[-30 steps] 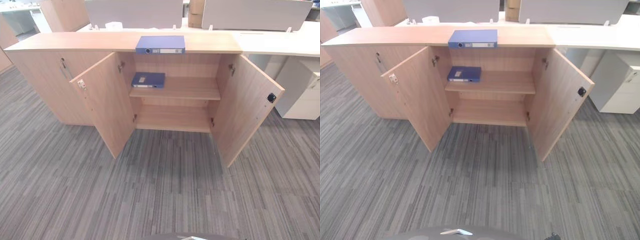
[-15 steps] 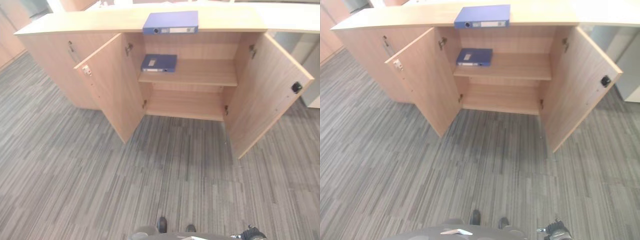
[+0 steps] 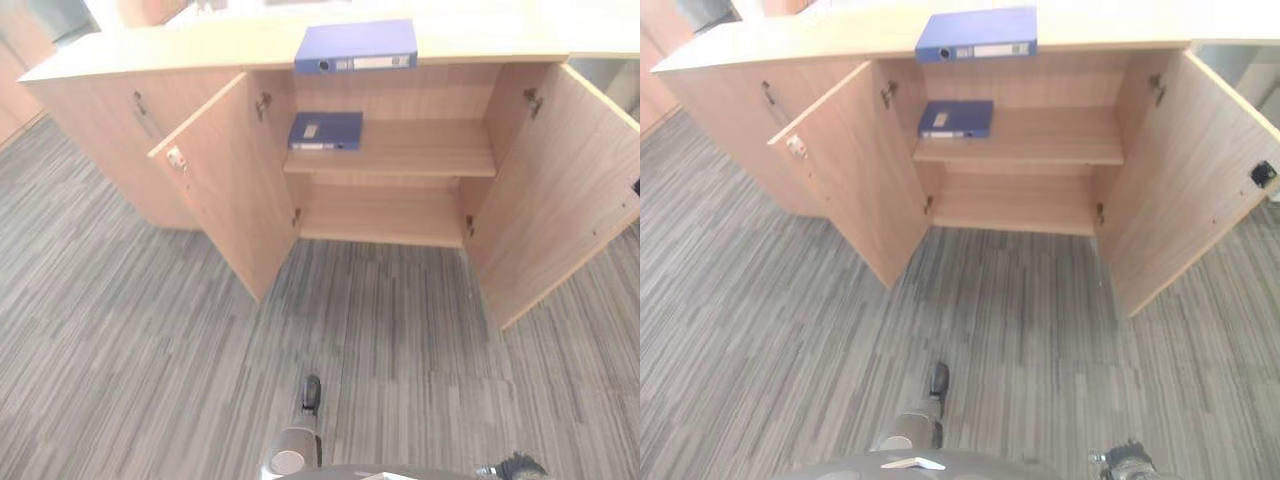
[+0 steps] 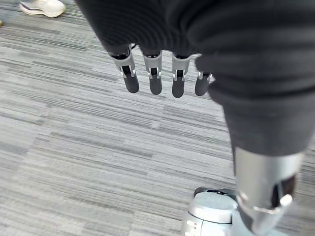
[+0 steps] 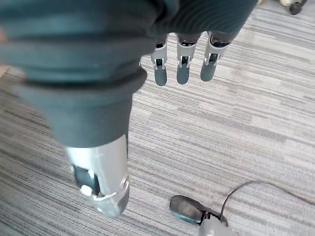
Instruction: Put the empty folder in the office cabinet
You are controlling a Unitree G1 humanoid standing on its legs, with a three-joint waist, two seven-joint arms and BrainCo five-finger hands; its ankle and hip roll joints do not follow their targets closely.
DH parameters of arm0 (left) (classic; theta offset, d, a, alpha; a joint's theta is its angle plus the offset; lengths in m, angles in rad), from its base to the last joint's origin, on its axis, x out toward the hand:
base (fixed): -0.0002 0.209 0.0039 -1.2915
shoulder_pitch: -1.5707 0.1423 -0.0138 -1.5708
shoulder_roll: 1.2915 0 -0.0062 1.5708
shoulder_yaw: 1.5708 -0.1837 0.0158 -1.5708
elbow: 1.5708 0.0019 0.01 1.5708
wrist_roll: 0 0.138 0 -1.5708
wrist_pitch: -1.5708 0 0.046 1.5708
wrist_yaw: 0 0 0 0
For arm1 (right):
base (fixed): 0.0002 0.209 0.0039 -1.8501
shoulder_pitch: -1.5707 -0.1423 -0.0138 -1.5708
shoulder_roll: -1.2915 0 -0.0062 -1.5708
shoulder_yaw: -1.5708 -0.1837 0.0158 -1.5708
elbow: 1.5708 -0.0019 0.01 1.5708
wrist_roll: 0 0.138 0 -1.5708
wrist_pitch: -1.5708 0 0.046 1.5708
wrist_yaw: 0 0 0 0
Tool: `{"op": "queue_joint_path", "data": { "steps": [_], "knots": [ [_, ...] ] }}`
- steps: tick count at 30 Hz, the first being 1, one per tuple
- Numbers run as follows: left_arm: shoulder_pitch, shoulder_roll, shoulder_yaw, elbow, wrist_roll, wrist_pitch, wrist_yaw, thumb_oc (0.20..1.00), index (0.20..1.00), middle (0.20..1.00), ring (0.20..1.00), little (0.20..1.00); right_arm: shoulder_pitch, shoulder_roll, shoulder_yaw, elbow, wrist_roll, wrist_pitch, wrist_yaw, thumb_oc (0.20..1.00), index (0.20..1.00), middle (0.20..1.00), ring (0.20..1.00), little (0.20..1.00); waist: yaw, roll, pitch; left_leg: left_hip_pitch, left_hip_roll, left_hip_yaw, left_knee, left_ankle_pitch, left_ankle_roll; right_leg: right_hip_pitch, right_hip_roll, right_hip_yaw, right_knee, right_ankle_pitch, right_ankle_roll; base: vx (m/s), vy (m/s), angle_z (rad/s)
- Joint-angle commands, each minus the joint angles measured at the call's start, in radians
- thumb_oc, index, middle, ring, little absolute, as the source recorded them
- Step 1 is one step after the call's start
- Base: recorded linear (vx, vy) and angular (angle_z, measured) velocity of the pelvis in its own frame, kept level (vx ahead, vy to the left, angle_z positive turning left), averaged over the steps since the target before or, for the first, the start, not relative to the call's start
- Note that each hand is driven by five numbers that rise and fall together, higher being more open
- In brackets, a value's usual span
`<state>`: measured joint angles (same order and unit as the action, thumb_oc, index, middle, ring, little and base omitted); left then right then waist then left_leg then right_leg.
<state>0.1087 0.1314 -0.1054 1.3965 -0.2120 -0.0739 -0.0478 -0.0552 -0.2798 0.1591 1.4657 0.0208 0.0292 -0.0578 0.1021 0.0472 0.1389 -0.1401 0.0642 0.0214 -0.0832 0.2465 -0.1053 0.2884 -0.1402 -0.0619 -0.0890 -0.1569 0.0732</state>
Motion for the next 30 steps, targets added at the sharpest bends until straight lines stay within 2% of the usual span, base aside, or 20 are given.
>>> {"op": "queue_joint_path", "data": {
  "steps": [1, 3, 5, 6, 7, 9, 10, 12, 13, 14, 15, 16, 18, 20, 21, 22, 23, 24, 26, 30],
  "knots": [
    [-0.008, 0.038, 0.021, 0.036, 0.02, -0.01, 0.024, 1.0, 1.0, 1.0, 1.0, 1.0, -0.004, -0.005, 0.004, 0.022, -0.006, 0.011, 0.008, 1.0, 1.0, 1.0, 1.0, 1.0, 0.011, -0.026, -0.084, -0.028, -0.026, 0.002, 0.035, -0.118, 0.019, -0.054, -0.091, -0.048, 0.063, 0.052, 0.124, 0.34, 0.298, -0.53],
    [-0.011, 0.046, 0.025, 0.031, 0.02, -0.008, 0.021, 1.0, 1.0, 1.0, 1.0, 1.0, -0.001, 0.001, 0.003, 0.024, -0.013, 0.014, 0.013, 1.0, 1.0, 1.0, 1.0, 1.0, 0.013, -0.037, -0.096, -0.012, -0.061, 0.017, 0.042, -0.149, 0.05, -0.069, -0.13, -0.04, 0.101, 0.076, 0.145, 0.2, 0.186, -0.37],
    [-0.013, 0.049, 0.026, 0.029, 0.021, -0.007, 0.022, 1.0, 1.0, 1.0, 1.0, 1.0, -0.001, 0.003, 0.001, 0.024, -0.014, 0.015, 0.015, 1.0, 1.0, 1.0, 1.0, 1.0, 0.015, -0.042, -0.099, -0.004, -0.08, 0.022, 0.045, -0.161, 0.063, -0.079, -0.15, -0.037, 0.128, 0.093, 0.153, 0.2, 0.197, -0.17],
    [-0.016, 0.059, 0.031, 0.026, 0.023, -0.005, 0.024, 1.0, 1.0, 1.0, 1.0, 1.0, 0.0, 0.004, -0.006, 0.022, -0.016, 0.015, 0.015, 1.0, 1.0, 1.0, 1.0, 1.0, 0.018, -0.045, -0.104, 0.032, -0.117, 0.027, 0.038, -0.185, 0.09, -0.11, -0.185, -0.042, 0.222, 0.137, 0.161, 0.3, 0.333, -0.06],
    [-0.015, 0.058, 0.031, 0.024, 0.017, -0.006, 0.025, 1.0, 1.0, 1.0, 1.0, 1.0, 0.001, -0.001, -0.009, 0.019, -0.019, 0.015, 0.014, 1.0, 1.0, 1.0, 1.0, 1.0, 0.019, -0.043, -0.1, 0.053, -0.139, 0.031, 0.032, -0.194, 0.105, -0.144, -0.22, -0.048, 0.292, 0.211, 0.163, 0.3, 0.362, -0.03],
    [-0.017, 0.059, 0.026, 0.011, 0.006, -0.003, 0.022, 1.0, 1.0, 1.0, 1.0, 1.0, -0.006, -0.015, -0.021, 0.008, -0.009, 0.015, 0.003, 1.0, 1.0, 1.0, 1.0, 1.0, 0.017, -0.029, -0.083, 0.091, -0.172, 0.033, 0.017, -0.208, 0.132, -0.203, -0.271, -0.067, 0.426, 0.35, 0.132, 0.16, 0.256, -0.05],
    [-0.017, 0.059, 0.026, 0.011, 0.006, -0.003, 0.022, 1.0, 1.0, 1.0, 1.0, 1.0, -0.007, -0.015, -0.021, 0.008, -0.009, 0.015, 0.003, 1.0, 1.0, 1.0, 1.0, 1.0, 0.017, -0.03, -0.082, 0.091, -0.173, 0.034, 0.017, -0.208, 0.132, -0.203, -0.273, -0.065, 0.428, 0.349, 0.133, 0.13, 0.183, -0.13],
    [-0.017, 0.061, 0.015, 0.004, 0.005, -0.005, 0.023, 1.0, 1.0, 1.0, 1.0, 1.0, -0.008, -0.023, -0.032, 0.007, 0.001, 0.013, -0.012, 1.0, 1.0, 1.0, 1.0, 1.0, 0.016, -0.017, -0.071, 0.131, -0.192, 0.037, 0.001, -0.237, 0.144, -0.234, -0.333, -0.143, 0.476, 0.406, 0.121, 0.22, 0.176, 0.03],
    [-0.016, 0.062, 0.015, 0.002, -0.001, -0.006, 0.024, 1.0, 1.0, 1.0, 1.0, 1.0, -0.01, -0.027, -0.038, 0.005, 0.003, 0.013, -0.016, 1.0, 1.0, 1.0, 1.0, 1.0, 0.015, -0.022, -0.065, 0.148, -0.202, 0.038, -0.004, -0.254, 0.146, -0.243, -0.375, -0.189, 0.456, 0.445, 0.13, 0.32, 0.062, 0.04],
    [-0.015, 0.065, 0.018, -0.005, -0.011, -0.012, 0.029, 1.0, 1.0, 1.0, 1.0, 1.0, -0.019, -0.036, -0.047, -0.004, 0.007, 0.013, -0.021, 1.0, 1.0, 1.0, 1.0, 1.0, 0.004, -0.012, -0.056, 0.15, -0.181, 0.037, -0.004, -0.266, 0.143, -0.302, -0.375, -0.224, 0.377, 0.443, 0.126, 0.23, -0.028, -0.09],
    [-0.015, 0.064, 0.017, -0.005, -0.012, -0.012, 0.029, 1.0, 1.0, 1.0, 1.0, 1.0, -0.018, -0.037, -0.046, -0.005, 0.007, 0.013, -0.021, 1.0, 1.0, 1.0, 1.0, 1.0, 0.005, -0.008, -0.054, 0.155, -0.176, 0.037, -0.004, -0.27, 0.139, -0.299, -0.37, -0.224, 0.381, 0.437, 0.124, 0.18, -0.096, -0.29],
    [-0.019, 0.067, 0.019, -0.01, -0.018, -0.015, 0.031, 1.0, 1.0, 1.0, 1.0, 1.0, -0.028, -0.04, -0.049, -0.01, 0.008, 0.014, -0.024, 1.0, 1.0, 1.0, 1.0, 1.0, -0.01, 0.006, -0.033, 0.164, -0.158, 0.029, -0.004, -0.271, 0.134, -0.348, -0.34, -0.218, 0.336, 0.396, 0.12, 0.13, -0.112, -0.23],
    [-0.025, 0.073, 0.02, -0.013, -0.021, -0.016, 0.033, 1.0, 1.0, 1.0, 1.0, 1.0, -0.033, -0.04, -0.051, -0.016, 0.015, 0.016, -0.024, 1.0, 1.0, 1.0, 1.0, 1.0, -0.04, 0.009, 0.001, 0.196, -0.138, 0.009, -0.004, -0.289, 0.12, -0.396, -0.269, -0.206, 0.207, 0.346, 0.122, 0.25, -0.173, -0.02],
    [-0.025, 0.077, 0.025, -0.004, -0.013, -0.017, 0.038, 1.0, 1.0, 1.0, 1.0, 1.0, -0.026, -0.036, -0.053, -0.015, 0.019, 0.017, -0.025, 1.0, 1.0, 1.0, 1.0, 1.0, -0.079, -0.006, 0.019, 0.262, -0.123, -0.01, -0.004, -0.334, 0.105, -0.455, -0.177, -0.178, 0.091, 0.354, 0.131, 0.41, -0.202, 0.19],
    [-0.024, 0.078, 0.03, 0.003, -0.005, -0.014, 0.037, 1.0, 1.0, 1.0, 1.0, 1.0, -0.021, -0.033, -0.055, -0.013, 0.018, 0.017, -0.022, 1.0, 1.0, 1.0, 1.0, 1.0, -0.093, -0.018, 0.021, 0.279, -0.119, -0.018, -0.004, -0.346, 0.099, -0.471, -0.153, -0.161, 0.057, 0.359, 0.139, 0.49, -0.306, 0.57],
    [-0.03, 0.082, 0.029, 0.01, 0.013, -0.013, 0.037, 1.0, 1.0, 1.0, 1.0, 1.0, -0.011, -0.024, -0.052, -0.005, 0.023, 0.014, -0.021, 1.0, 1.0, 1.0, 1.0, 1.0, -0.1, -0.035, 0.027, 0.301, -0.108, -0.048, -0.004, -0.36, 0.094, -0.438, -0.123, -0.145, 0.043, 0.35, 0.132, 0.31, -0.225, 0.46],
    [-0.03, 0.082, 0.029, 0.01, 0.013, -0.013, 0.037, 1.0, 1.0, 1.0, 1.0, 1.0, -0.011, -0.024, -0.052, -0.005, 0.023, 0.014, -0.021, 1.0, 1.0, 1.0, 1.0, 1.0, -0.1, -0.035, 0.027, 0.301, -0.108, -0.048, -0.004, -0.36, 0.094, -0.438, -0.123, -0.145, 0.043, 0.35, 0.132, 0.4, -0.437, 1.08],
    [-0.037, 0.078, 0.031, 0.02, 0.02, -0.011, 0.042, 1.0, 1.0, 1.0, 1.0, 1.0, 0.002, -0.021, -0.047, -0.008, 0.036, 0.008, -0.021, 1.0, 1.0, 1.0, 1.0, 1.0, -0.113, -0.042, 0.014, 0.312, -0.069, -0.068, -0.002, -0.37, 0.081, -0.422, -0.08, -0.133, 0.046, 0.324, 0.103, 0.28, -0.346, 0.96],
    [-0.038, 0.074, 0.037, 0.023, 0.012, -0.01, 0.043, 1.0, 1.0, 1.0, 1.0, 1.0, 0.004, -0.025, -0.04, -0.011, 0.042, 0.003, -0.024, 1.0, 1.0, 1.0, 1.0, 1.0, -0.118, -0.036, 0.0, 0.304, -0.041, -0.072, 0.035, -0.374, 0.065, -0.414, -0.053, -0.137, 0.051, 0.303, 0.084, 0.26, -0.308, 0.89],
    [-0.042, 0.07, 0.034, 0.022, 0.01, -0.01, 0.045, 1.0, 1.0, 1.0, 1.0, 1.0, 0.0, -0.033, -0.032, -0.021, 0.05, -0.002, -0.027, 1.0, 1.0, 1.0, 1.0, 1.0, -0.121, -0.036, -0.013, 0.288, -0.029, -0.083, 0.085, -0.382, 0.05, -0.396, -0.029, -0.147, 0.043, 0.279, 0.067, 0.18, -0.222, 0.31]
  ]
}}
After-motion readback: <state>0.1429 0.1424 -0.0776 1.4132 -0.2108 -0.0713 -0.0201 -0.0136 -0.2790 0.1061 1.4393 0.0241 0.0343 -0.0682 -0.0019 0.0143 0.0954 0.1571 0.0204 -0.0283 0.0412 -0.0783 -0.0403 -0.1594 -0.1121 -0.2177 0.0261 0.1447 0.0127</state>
